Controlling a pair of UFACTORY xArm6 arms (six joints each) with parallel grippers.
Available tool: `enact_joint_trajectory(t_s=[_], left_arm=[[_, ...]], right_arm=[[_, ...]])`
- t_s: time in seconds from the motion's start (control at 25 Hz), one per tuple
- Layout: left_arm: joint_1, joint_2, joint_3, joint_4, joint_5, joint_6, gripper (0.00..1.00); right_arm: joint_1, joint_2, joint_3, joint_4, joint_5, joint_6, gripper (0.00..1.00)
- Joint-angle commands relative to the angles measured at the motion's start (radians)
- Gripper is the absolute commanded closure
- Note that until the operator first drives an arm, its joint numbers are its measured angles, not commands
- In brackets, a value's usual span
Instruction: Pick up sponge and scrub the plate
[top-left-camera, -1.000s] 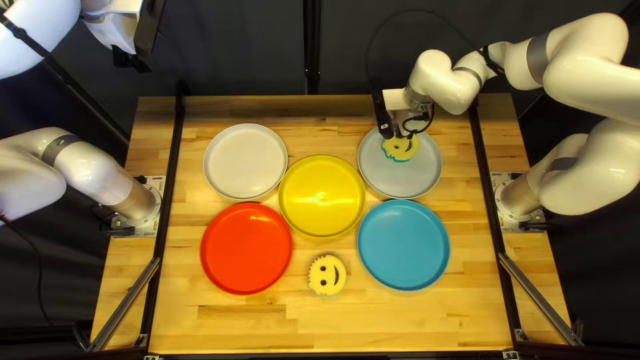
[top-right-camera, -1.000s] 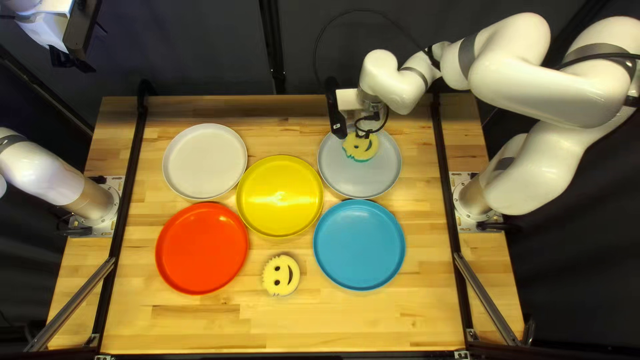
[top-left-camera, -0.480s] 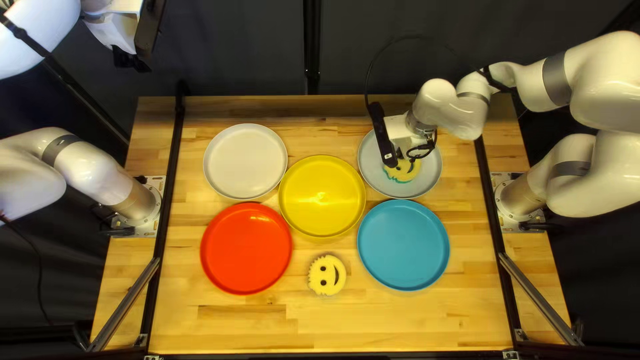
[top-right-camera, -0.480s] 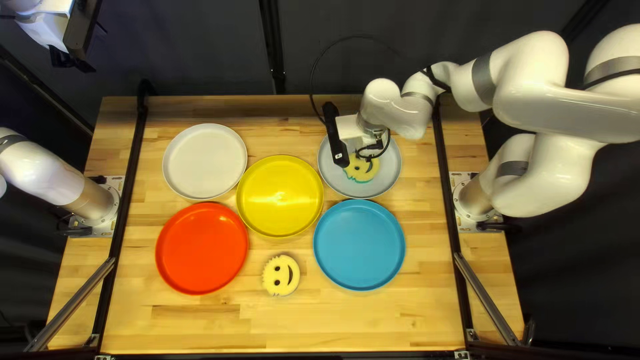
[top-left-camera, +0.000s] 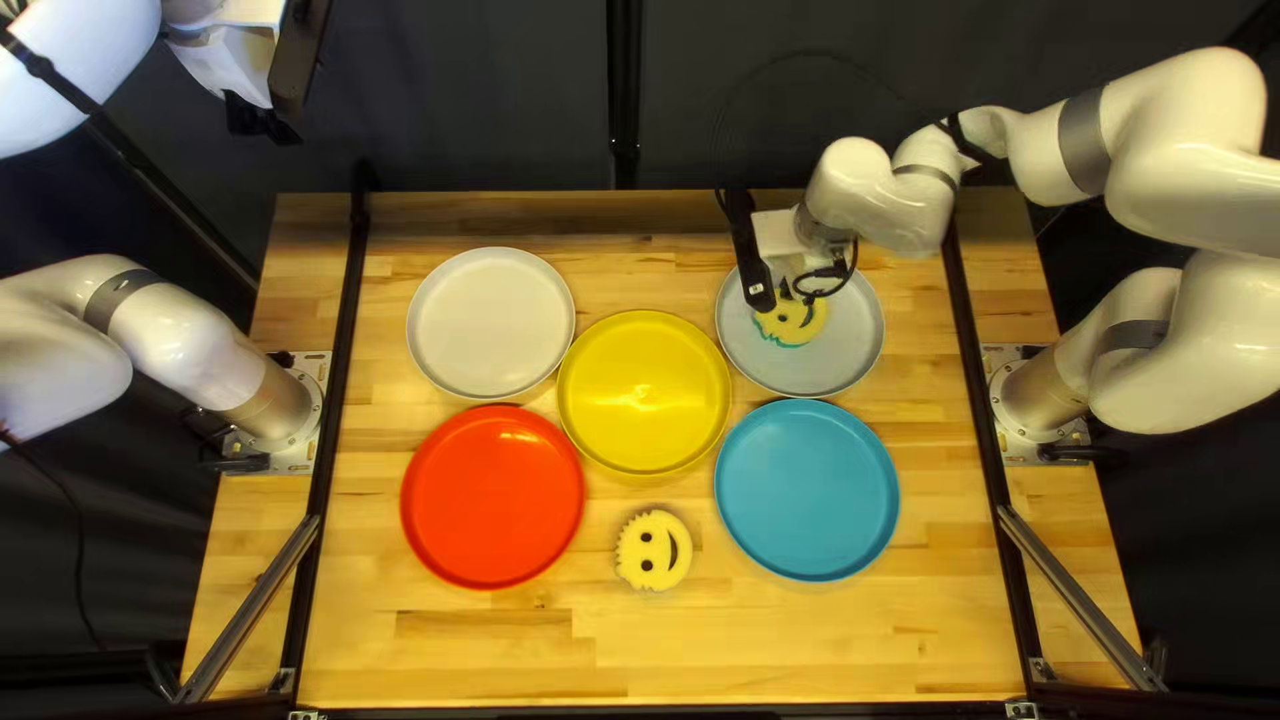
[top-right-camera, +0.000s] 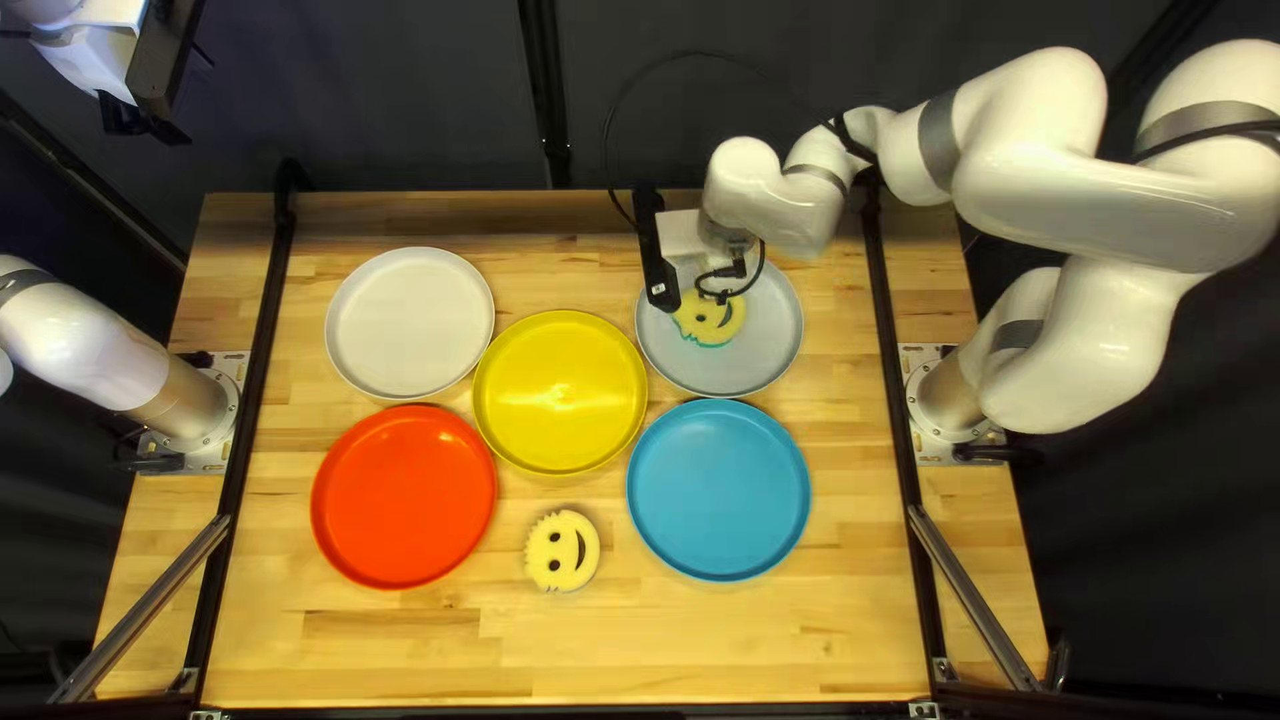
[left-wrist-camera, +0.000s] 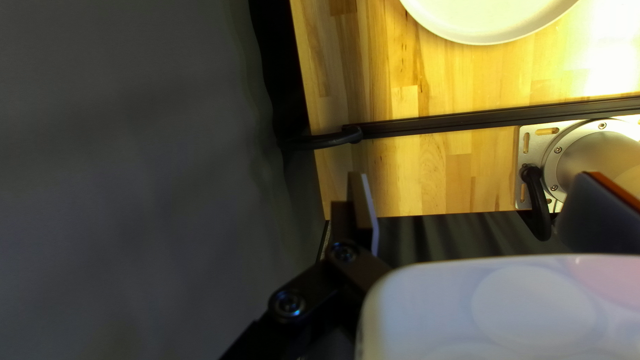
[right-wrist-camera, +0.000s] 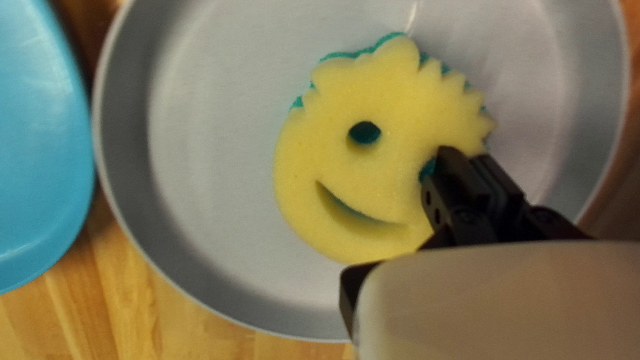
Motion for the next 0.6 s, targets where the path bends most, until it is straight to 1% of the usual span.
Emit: enact_joint_trajectory(t_s=[0.04,0.28,0.44,0.6], left_arm=[[0.000,0.000,0.000,0.000,0.000,0.000,0.00],[0.000,0.000,0.000,0.000,0.000,0.000,0.00],[0.000,0.000,0.000,0.000,0.000,0.000,0.00],[0.000,0.000,0.000,0.000,0.000,0.000,0.00]], right_arm=[[0.027,-0.026,0.004,0.010,0.016,0.020,1.00],[0.074,-0.092,0.006,0.033,0.074,0.066,1.00],[0.118,-0.143,-0.005,0.077,0.147,0.088,1.00],[0.164,-0.193,0.001,0.109,0.180,0.121,1.00]])
